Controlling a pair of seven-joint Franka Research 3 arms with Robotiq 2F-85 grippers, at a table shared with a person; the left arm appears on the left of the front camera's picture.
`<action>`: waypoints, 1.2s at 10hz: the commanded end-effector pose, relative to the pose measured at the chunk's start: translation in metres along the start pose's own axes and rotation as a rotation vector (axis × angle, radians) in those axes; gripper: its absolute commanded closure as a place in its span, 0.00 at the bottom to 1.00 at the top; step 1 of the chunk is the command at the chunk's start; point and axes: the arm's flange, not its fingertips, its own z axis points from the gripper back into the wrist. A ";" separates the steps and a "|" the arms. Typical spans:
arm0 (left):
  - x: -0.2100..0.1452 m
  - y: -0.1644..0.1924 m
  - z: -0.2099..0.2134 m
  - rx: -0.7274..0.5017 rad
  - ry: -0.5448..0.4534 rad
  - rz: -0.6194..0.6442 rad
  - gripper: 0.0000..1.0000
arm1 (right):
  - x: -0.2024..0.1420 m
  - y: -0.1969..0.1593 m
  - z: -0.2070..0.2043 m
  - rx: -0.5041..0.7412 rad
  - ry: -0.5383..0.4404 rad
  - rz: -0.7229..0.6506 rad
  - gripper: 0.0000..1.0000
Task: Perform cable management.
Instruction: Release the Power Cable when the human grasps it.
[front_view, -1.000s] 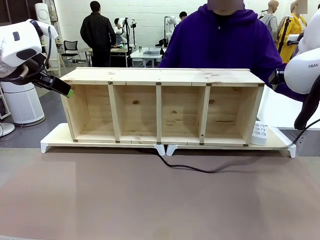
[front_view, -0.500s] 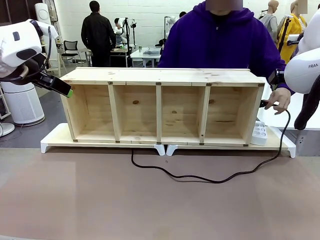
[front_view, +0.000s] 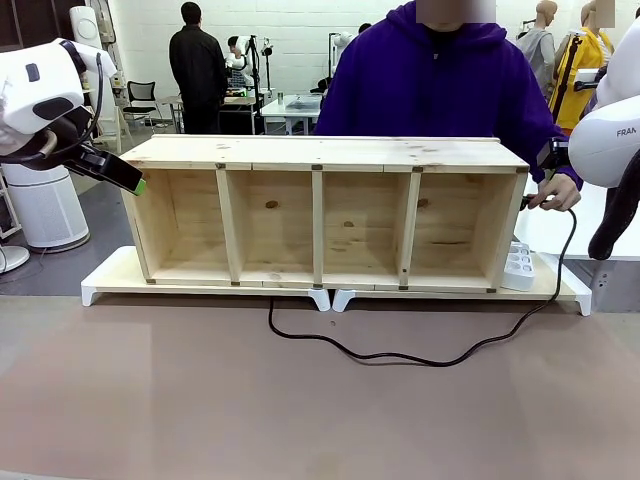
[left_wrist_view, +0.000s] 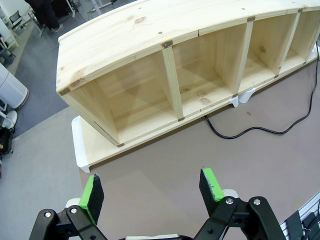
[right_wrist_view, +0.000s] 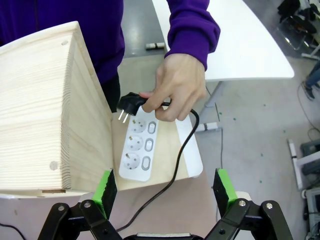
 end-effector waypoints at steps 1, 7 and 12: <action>0.002 0.001 -0.002 0.006 -0.012 -0.012 0.00 | -0.001 0.000 -0.001 0.001 0.009 -0.002 0.00; 0.002 0.001 -0.002 0.006 -0.012 -0.012 0.00 | -0.001 0.000 -0.001 0.001 0.009 -0.002 0.00; 0.002 0.001 -0.002 0.006 -0.012 -0.012 0.00 | -0.001 0.000 -0.001 0.001 0.009 -0.002 0.00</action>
